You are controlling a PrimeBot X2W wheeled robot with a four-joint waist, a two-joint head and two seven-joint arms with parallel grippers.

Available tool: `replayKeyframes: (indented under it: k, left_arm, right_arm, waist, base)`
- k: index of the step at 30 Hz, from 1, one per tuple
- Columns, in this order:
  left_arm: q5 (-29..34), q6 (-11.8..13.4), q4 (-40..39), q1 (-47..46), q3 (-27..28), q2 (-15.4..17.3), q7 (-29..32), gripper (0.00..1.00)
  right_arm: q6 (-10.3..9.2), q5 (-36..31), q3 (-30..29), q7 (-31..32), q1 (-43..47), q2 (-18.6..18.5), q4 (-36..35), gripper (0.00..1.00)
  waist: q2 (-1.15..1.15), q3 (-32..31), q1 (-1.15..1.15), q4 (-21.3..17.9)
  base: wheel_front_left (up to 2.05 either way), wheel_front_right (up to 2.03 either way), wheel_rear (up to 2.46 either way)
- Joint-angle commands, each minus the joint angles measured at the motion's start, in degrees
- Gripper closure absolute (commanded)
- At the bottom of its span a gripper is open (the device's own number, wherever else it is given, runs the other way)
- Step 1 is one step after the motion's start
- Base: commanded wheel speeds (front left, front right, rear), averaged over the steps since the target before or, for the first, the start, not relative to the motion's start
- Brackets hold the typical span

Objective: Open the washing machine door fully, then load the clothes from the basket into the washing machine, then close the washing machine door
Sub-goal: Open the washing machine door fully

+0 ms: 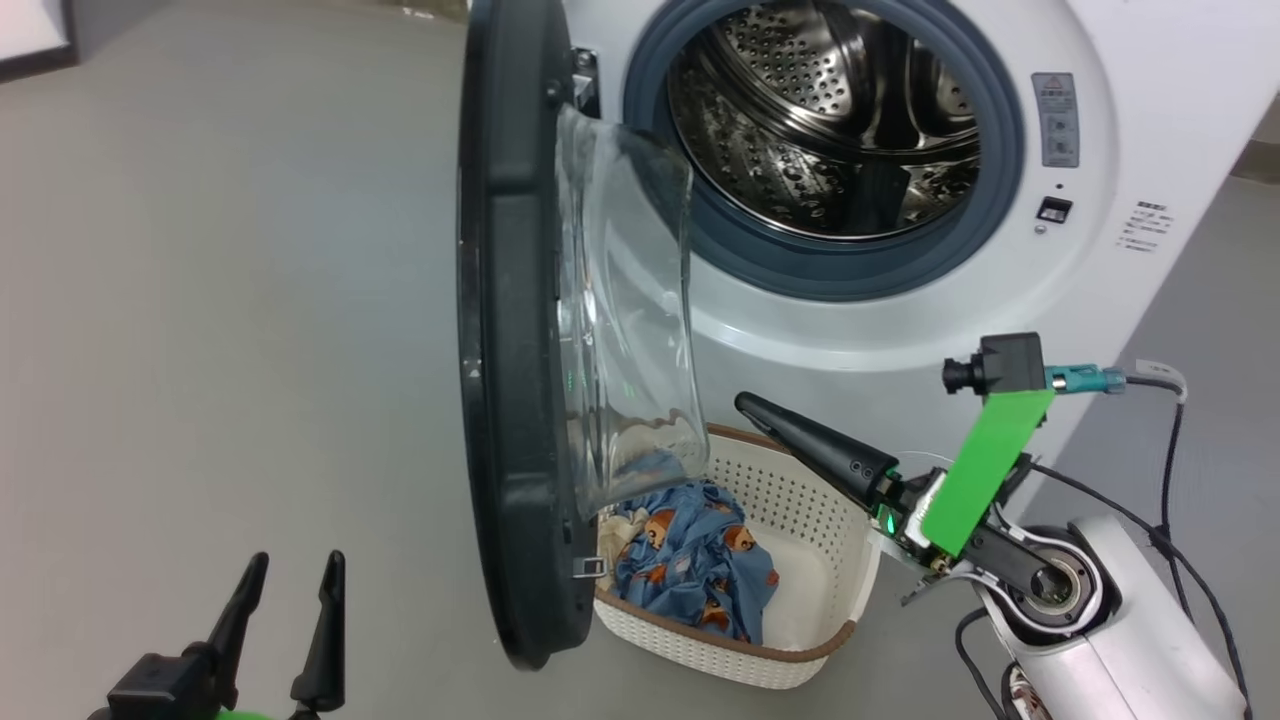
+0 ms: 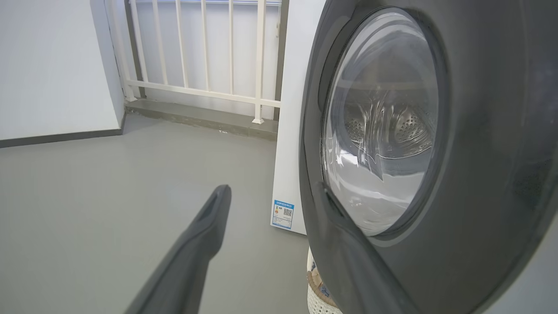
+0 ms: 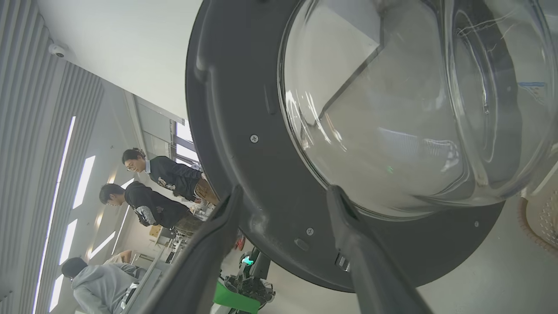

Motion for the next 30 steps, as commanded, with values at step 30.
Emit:
replayKeyframes:
  k: [30]
  left_arm:
    - [-0.9,1.4,-3.4,0.7,3.0,1.3,-0.5,0.0]
  right_arm:
    - [0.1,-27.7,13.3,-46.5,8.3,-17.1,-3.6,0.0]
  waist:
    - [0.0,-1.9,0.0,-3.4]
  base:
    - [0.0,0.0,0.0]
